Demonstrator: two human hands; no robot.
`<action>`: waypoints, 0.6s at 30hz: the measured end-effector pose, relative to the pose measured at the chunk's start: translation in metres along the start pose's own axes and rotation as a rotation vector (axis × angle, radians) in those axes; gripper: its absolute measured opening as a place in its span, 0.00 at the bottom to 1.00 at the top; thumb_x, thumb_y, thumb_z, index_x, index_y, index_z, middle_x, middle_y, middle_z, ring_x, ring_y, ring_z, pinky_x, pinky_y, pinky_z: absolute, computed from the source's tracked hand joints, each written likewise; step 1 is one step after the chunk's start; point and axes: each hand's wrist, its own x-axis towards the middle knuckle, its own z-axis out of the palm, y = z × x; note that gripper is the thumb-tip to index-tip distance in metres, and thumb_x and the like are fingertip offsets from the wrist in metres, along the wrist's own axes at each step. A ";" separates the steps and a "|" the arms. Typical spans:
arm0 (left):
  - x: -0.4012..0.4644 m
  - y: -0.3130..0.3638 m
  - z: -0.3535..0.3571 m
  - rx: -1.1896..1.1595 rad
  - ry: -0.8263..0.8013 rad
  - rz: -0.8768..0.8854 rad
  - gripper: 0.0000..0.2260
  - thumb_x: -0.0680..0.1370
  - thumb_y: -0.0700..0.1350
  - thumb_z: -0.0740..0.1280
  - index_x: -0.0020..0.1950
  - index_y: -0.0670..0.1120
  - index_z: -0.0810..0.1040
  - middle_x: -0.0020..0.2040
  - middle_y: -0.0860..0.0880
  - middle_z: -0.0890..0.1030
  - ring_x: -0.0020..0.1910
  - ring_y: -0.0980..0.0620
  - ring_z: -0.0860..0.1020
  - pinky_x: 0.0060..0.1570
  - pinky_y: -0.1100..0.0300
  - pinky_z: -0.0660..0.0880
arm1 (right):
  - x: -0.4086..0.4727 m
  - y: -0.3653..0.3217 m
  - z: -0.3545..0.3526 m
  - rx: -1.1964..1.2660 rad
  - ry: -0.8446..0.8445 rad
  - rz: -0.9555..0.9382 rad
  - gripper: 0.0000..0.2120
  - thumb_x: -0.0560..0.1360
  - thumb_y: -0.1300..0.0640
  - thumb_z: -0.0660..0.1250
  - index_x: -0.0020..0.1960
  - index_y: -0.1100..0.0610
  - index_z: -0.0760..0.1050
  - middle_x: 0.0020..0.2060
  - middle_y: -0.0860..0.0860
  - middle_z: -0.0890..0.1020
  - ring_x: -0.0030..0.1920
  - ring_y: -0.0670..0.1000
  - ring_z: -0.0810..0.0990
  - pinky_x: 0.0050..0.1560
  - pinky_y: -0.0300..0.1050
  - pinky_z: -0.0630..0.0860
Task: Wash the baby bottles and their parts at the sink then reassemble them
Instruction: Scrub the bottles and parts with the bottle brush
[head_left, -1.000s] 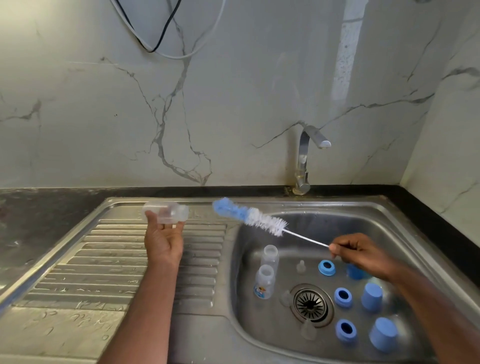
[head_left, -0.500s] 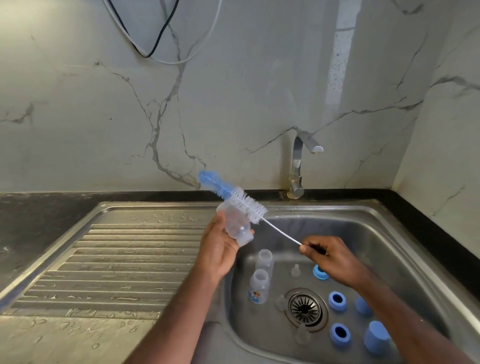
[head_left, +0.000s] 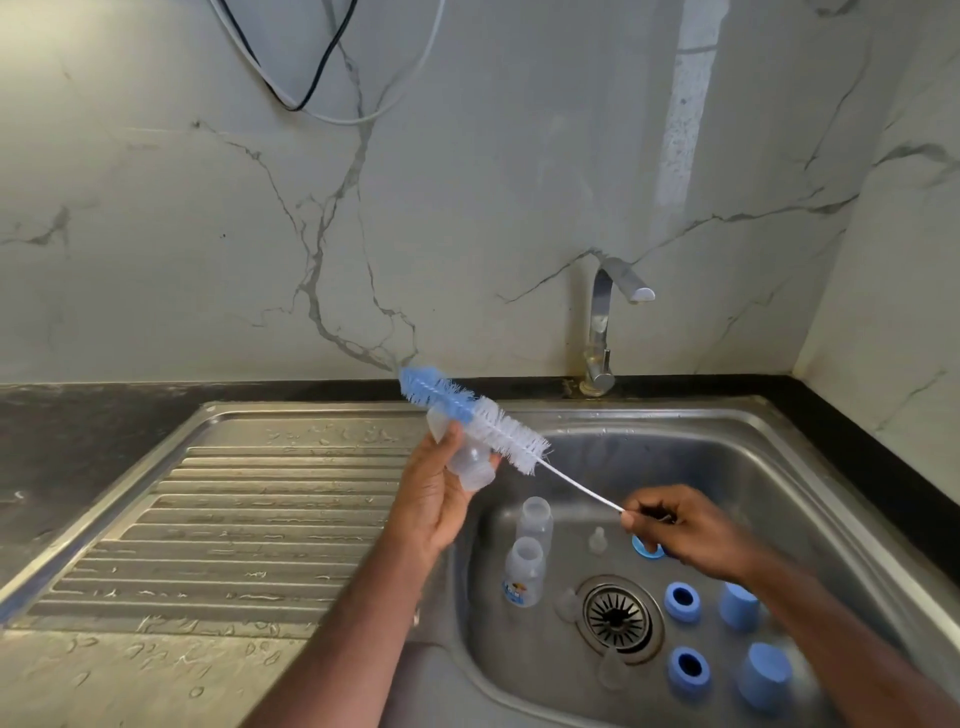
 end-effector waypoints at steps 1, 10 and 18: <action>-0.001 -0.001 0.000 0.009 -0.014 -0.007 0.39 0.67 0.50 0.81 0.73 0.39 0.69 0.67 0.40 0.78 0.66 0.40 0.77 0.60 0.42 0.78 | 0.000 0.001 0.003 -0.012 0.009 0.003 0.13 0.81 0.57 0.68 0.37 0.54 0.77 0.29 0.50 0.77 0.31 0.41 0.73 0.36 0.34 0.71; -0.007 -0.005 0.006 -0.137 0.016 -0.065 0.18 0.83 0.46 0.60 0.69 0.40 0.74 0.60 0.40 0.80 0.57 0.43 0.80 0.53 0.49 0.81 | 0.010 0.003 0.004 -0.022 0.078 0.008 0.12 0.80 0.55 0.69 0.37 0.49 0.80 0.28 0.48 0.75 0.31 0.42 0.72 0.35 0.38 0.70; -0.006 -0.017 0.015 0.061 0.049 -0.112 0.33 0.70 0.55 0.78 0.71 0.44 0.74 0.62 0.43 0.81 0.58 0.48 0.81 0.61 0.43 0.78 | 0.025 -0.008 0.030 -0.138 0.185 0.009 0.11 0.80 0.55 0.69 0.39 0.53 0.80 0.29 0.49 0.76 0.31 0.41 0.72 0.35 0.35 0.70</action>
